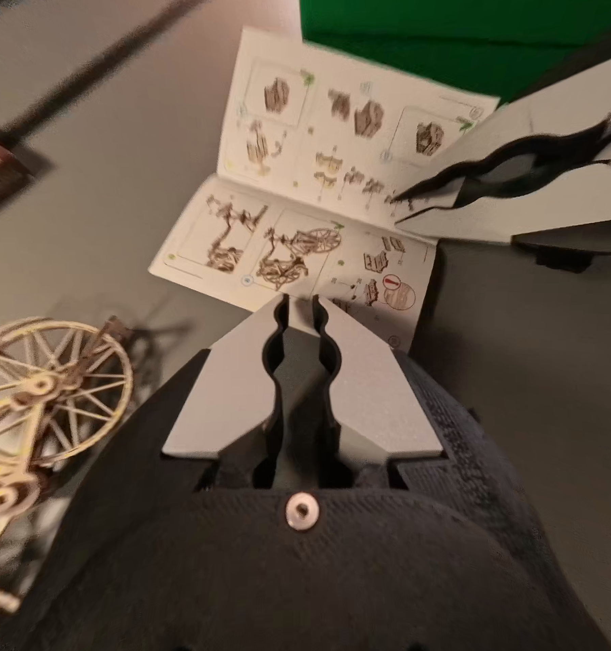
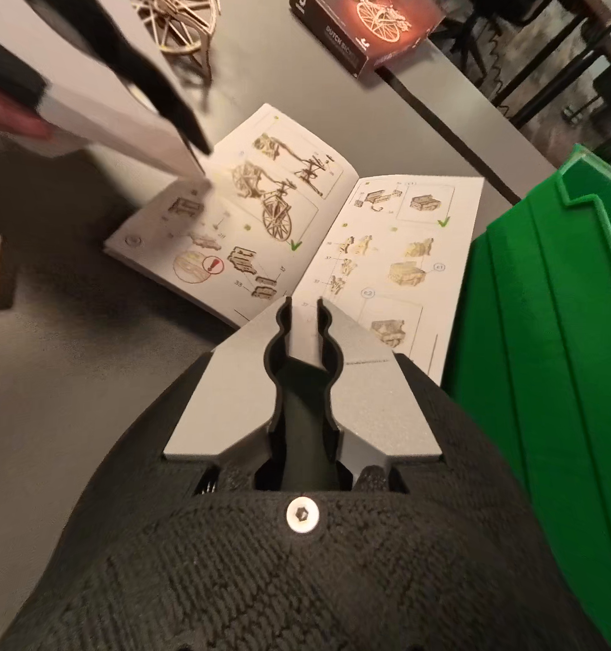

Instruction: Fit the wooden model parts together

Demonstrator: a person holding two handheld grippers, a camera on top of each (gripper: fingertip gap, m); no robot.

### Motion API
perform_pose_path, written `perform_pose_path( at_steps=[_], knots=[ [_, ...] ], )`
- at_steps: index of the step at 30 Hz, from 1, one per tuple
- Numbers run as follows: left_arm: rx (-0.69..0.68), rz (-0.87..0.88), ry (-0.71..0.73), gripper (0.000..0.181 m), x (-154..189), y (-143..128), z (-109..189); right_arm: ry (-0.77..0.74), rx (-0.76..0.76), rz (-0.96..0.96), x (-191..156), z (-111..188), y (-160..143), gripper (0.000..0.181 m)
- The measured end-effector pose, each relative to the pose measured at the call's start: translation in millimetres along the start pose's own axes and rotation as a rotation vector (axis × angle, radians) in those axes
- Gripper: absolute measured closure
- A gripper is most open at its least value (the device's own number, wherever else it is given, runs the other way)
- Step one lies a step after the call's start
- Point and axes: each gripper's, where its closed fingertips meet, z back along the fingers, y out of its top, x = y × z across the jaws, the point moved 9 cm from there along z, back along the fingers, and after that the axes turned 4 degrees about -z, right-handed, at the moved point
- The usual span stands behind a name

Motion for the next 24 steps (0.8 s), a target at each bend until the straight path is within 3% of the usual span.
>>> perform_pose_path(
  at_steps=[4,7,13,18,24],
  knots=[
    [0.216,-0.113,0.148,0.158,15.7,-0.5,33.9,-0.019,0.009,0.044,-3.6,0.7,0.0,0.171],
    [0.362,-0.085,0.143,0.153,31.2,-14.7,67.5,-0.101,0.079,0.067,-3.5,7.3,1.6,0.155],
    [0.575,-0.031,0.262,0.152,39.2,-66.5,166.6,-0.198,0.600,0.045,-10.2,55.8,23.4,0.158],
    [0.664,0.116,0.430,0.151,31.5,-118.8,245.2,-0.090,0.925,0.054,-80.8,74.6,62.7,0.158],
    [0.678,0.117,0.638,0.151,21.7,-165.9,311.9,0.316,1.072,0.165,-199.8,52.4,119.1,0.146]
  ],
)
